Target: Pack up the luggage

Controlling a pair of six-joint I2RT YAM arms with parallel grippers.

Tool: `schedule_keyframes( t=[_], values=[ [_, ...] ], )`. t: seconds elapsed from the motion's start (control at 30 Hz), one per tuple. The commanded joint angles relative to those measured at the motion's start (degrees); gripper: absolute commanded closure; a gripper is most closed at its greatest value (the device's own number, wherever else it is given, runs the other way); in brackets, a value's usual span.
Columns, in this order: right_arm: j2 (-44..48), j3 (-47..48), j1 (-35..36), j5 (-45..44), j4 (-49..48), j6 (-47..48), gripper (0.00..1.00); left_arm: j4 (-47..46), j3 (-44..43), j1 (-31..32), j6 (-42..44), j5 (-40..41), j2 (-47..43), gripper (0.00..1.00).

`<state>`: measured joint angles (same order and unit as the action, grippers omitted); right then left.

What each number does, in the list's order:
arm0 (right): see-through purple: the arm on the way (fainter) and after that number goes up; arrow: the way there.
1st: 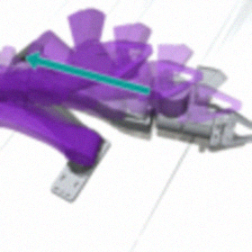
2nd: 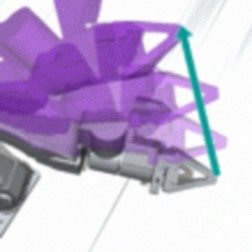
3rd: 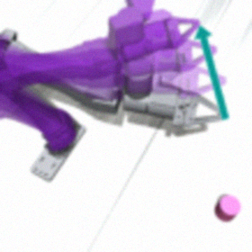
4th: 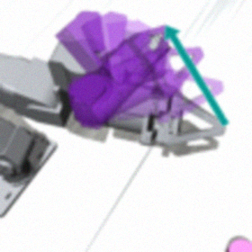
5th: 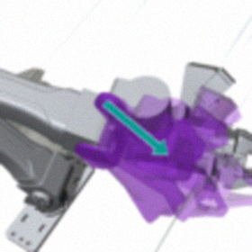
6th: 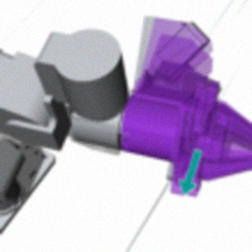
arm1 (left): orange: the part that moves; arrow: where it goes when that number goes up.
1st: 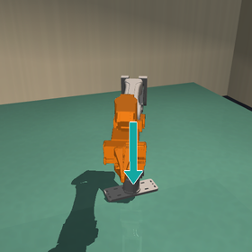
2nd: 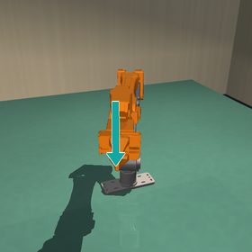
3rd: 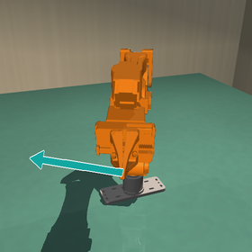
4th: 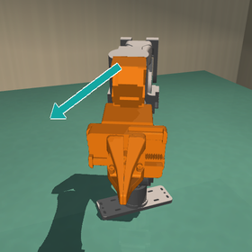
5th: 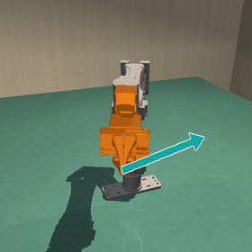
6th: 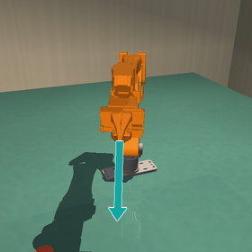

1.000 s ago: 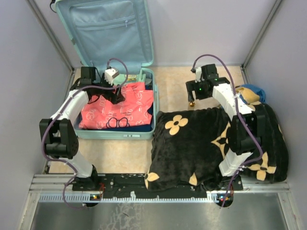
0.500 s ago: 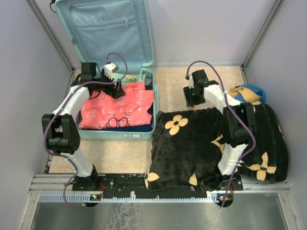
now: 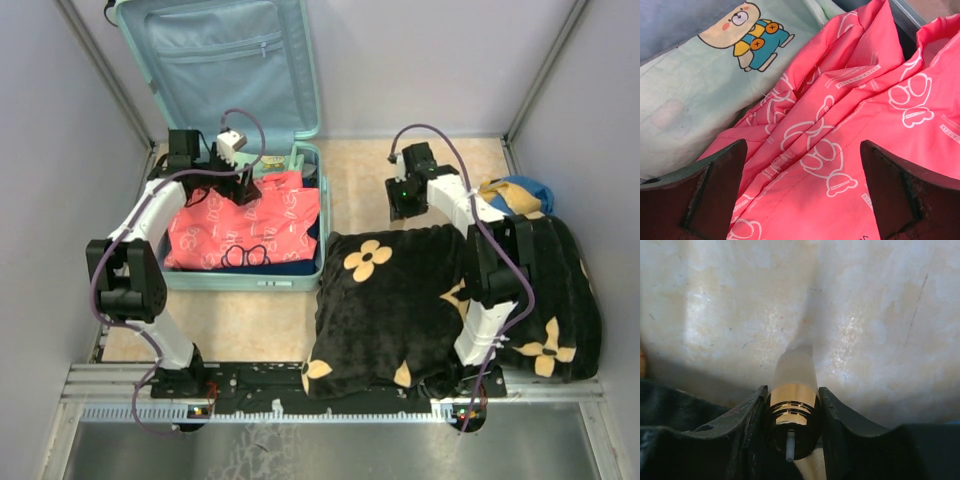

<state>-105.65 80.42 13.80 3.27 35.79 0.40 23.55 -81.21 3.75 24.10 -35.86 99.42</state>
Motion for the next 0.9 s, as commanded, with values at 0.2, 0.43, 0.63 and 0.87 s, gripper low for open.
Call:
schedule_keyframes(
  t=[0.2,0.43,0.63,0.87],
  values=[
    [15.7,9.7,-1.0,14.0,-7.5,-3.9,0.94,-6.2,-5.1,0.1,-0.9,-8.9,-6.9,0.00],
    [20.9,8.9,-0.7,30.2,-19.6,-16.7,0.97,-16.4,1.1,3.7,3.6,-12.4,-15.5,0.00],
    [22.2,8.1,3.6,35.1,-24.4,-21.1,0.97,-17.2,3.5,12.7,10.4,-7.8,-19.9,0.01],
    [22.7,5.7,8.4,39.3,-28.5,-24.1,0.96,-14.4,2.8,22.3,19.9,0.7,-20.0,0.05]
  ],
)
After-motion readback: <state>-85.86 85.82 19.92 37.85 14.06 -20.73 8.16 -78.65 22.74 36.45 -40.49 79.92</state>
